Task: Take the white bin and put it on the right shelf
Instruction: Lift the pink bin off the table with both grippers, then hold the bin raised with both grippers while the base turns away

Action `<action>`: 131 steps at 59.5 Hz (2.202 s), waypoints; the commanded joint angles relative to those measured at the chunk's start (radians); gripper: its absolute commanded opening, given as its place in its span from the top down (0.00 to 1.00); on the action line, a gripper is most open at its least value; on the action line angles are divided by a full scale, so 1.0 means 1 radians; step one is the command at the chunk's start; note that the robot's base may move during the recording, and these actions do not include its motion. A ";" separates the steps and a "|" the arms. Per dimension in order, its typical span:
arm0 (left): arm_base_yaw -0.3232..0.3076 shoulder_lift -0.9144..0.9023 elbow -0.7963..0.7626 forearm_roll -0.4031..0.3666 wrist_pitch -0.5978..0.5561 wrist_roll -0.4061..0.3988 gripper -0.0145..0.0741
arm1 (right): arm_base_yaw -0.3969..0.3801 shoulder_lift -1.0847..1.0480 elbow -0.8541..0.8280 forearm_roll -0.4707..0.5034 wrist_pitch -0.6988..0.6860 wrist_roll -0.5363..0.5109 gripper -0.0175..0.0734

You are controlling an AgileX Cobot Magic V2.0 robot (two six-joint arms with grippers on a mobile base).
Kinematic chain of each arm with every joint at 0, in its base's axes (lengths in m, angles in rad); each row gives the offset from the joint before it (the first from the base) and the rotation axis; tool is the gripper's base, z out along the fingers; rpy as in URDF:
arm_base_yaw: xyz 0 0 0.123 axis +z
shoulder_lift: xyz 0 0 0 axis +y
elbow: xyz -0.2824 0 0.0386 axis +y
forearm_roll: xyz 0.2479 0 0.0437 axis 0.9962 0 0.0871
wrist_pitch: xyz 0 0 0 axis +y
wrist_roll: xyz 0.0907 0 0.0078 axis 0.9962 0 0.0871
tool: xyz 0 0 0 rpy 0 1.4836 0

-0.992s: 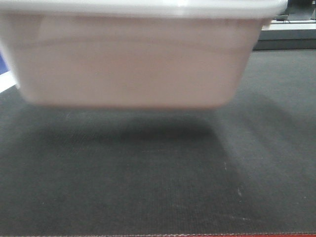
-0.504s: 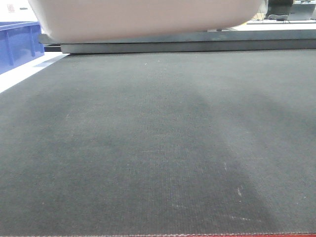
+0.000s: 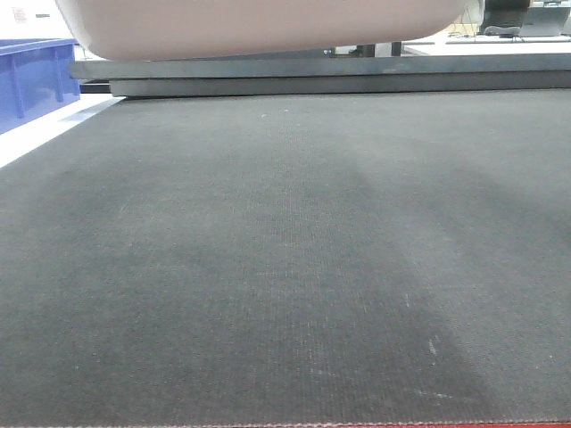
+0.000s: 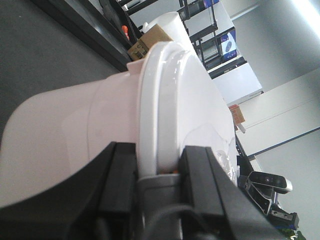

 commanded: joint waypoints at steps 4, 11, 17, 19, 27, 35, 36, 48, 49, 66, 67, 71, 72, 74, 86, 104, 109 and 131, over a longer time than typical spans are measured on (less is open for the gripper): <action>-0.047 -0.042 -0.036 -0.065 0.243 0.014 0.97 | 0.035 -0.046 -0.044 0.153 0.331 0.001 0.74; -0.047 -0.042 -0.036 -0.065 0.243 0.014 0.97 | 0.035 -0.046 -0.044 0.153 0.312 0.001 0.74; -0.047 -0.042 -0.036 -0.065 0.243 0.014 0.97 | 0.035 -0.046 -0.044 0.153 0.292 0.001 0.74; -0.047 -0.042 -0.036 -0.065 0.243 0.014 0.97 | 0.035 -0.046 -0.044 0.153 0.284 0.001 0.74; -0.047 -0.042 -0.036 -0.065 0.243 0.014 0.97 | 0.035 -0.046 -0.044 0.153 0.266 0.001 0.74; -0.047 -0.042 -0.036 -0.065 0.243 0.014 0.97 | 0.035 -0.046 -0.044 0.153 0.253 0.001 0.74; -0.047 -0.042 -0.036 -0.065 0.243 0.014 0.97 | 0.035 -0.046 -0.044 0.153 0.253 0.001 0.74; -0.047 -0.042 -0.036 -0.065 0.243 0.014 0.97 | 0.035 -0.046 -0.044 0.153 0.250 0.001 0.74; -0.047 -0.042 -0.036 -0.065 0.243 0.014 0.97 | 0.035 -0.046 -0.044 0.153 0.250 0.001 0.74; -0.047 -0.042 -0.036 -0.065 0.243 0.014 0.97 | 0.035 -0.046 -0.044 0.153 0.225 0.001 0.74; -0.047 -0.042 -0.036 -0.065 0.243 0.014 0.97 | 0.035 -0.046 -0.044 0.153 0.222 0.001 0.74; -0.047 -0.042 -0.036 -0.065 0.243 0.014 0.97 | 0.035 -0.046 -0.044 0.153 0.207 0.001 0.74; -0.047 -0.042 -0.036 -0.065 0.243 0.014 0.97 | 0.035 -0.046 -0.044 0.153 0.202 0.001 0.74; -0.047 -0.042 -0.036 -0.065 0.243 0.014 0.97 | 0.035 -0.046 -0.044 0.153 0.193 0.001 0.74; -0.047 -0.042 -0.036 -0.065 0.241 0.014 0.97 | 0.035 -0.046 -0.044 0.153 0.108 0.001 0.74; -0.047 -0.042 -0.036 -0.065 0.241 0.014 0.97 | 0.035 -0.045 -0.044 0.153 -0.020 0.001 0.74; -0.047 -0.042 -0.036 -0.065 0.241 0.014 0.97 | 0.035 -0.045 -0.044 0.153 -0.054 0.001 0.74; -0.047 -0.042 -0.036 -0.065 0.241 0.014 0.97 | 0.035 -0.045 -0.043 0.153 -0.132 0.001 0.74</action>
